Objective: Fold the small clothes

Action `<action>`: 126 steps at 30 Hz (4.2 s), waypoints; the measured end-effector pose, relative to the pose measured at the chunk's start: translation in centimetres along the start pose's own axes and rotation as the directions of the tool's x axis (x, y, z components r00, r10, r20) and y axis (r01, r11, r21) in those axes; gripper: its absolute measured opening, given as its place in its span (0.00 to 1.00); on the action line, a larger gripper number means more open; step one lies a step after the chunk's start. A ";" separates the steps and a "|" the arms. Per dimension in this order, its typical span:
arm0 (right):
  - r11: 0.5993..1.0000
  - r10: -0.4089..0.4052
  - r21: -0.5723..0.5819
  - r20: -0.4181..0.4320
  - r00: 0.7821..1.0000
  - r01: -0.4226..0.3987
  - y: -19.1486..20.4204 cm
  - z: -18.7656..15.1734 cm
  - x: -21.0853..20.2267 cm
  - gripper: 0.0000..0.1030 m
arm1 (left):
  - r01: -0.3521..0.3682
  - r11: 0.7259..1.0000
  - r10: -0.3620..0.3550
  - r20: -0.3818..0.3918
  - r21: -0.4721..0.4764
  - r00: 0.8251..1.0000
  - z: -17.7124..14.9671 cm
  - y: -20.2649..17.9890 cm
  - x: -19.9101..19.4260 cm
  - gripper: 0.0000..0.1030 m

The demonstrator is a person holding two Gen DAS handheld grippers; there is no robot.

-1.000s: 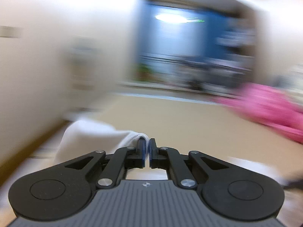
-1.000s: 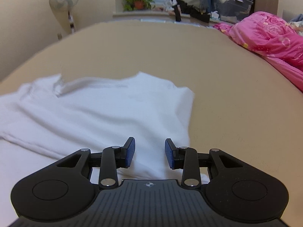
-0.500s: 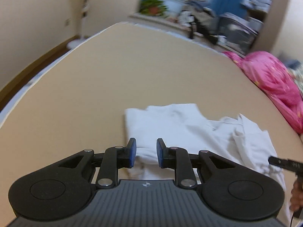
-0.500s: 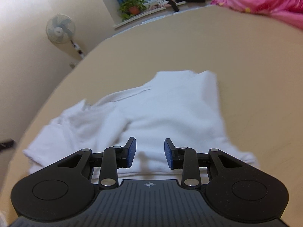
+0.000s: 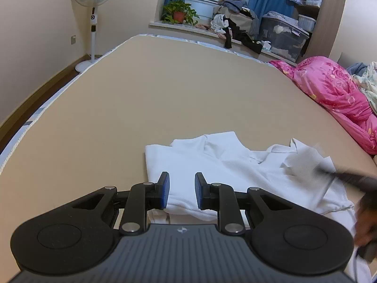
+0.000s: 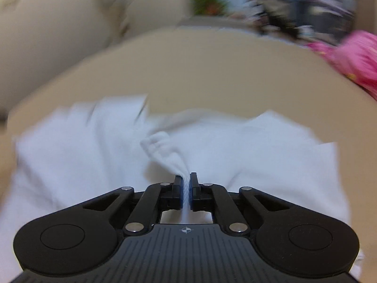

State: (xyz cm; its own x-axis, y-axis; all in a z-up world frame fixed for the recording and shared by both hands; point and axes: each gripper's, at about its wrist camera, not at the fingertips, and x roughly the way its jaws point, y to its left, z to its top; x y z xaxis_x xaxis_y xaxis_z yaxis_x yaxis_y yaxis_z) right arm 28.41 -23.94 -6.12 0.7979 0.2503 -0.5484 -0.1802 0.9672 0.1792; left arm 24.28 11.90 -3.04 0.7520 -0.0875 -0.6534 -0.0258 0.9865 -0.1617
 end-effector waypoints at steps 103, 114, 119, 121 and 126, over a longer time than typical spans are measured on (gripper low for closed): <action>0.921 -0.007 0.328 -0.525 0.851 0.209 -14.5 -17.7 -22.9 0.38 | -0.096 0.990 0.040 -0.443 -0.105 0.895 -21.9 -1.1 -15.3 0.34; 0.945 -0.014 0.268 -0.534 0.845 0.185 -14.0 -18.0 -23.3 0.30 | -0.099 0.993 0.061 -0.438 -0.065 0.897 -22.2 -2.2 -14.9 0.21; 0.949 -0.028 0.262 -0.485 0.874 0.175 -14.0 -17.2 -24.2 0.06 | -0.081 0.996 0.067 -0.336 -0.028 0.940 -21.3 -2.9 -16.2 0.06; 0.950 -0.031 0.270 -0.410 0.911 0.154 -14.2 -16.1 -25.5 0.06 | -0.054 0.998 0.041 -0.294 -0.034 0.955 -21.0 -3.0 -17.2 0.06; 0.929 0.019 0.337 -0.456 0.890 0.153 -15.2 -16.8 -24.7 0.10 | -0.045 0.990 -0.011 -0.397 -0.131 0.918 -21.9 -1.9 -15.8 0.07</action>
State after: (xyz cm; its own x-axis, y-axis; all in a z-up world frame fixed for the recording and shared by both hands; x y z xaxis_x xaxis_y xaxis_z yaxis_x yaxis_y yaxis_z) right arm 1.77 -44.11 -8.99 0.4441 0.2614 -0.8570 0.1483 0.9219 0.3580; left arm -1.98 8.36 -8.63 0.4286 -0.1465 -0.8916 -0.1456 0.9627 -0.2282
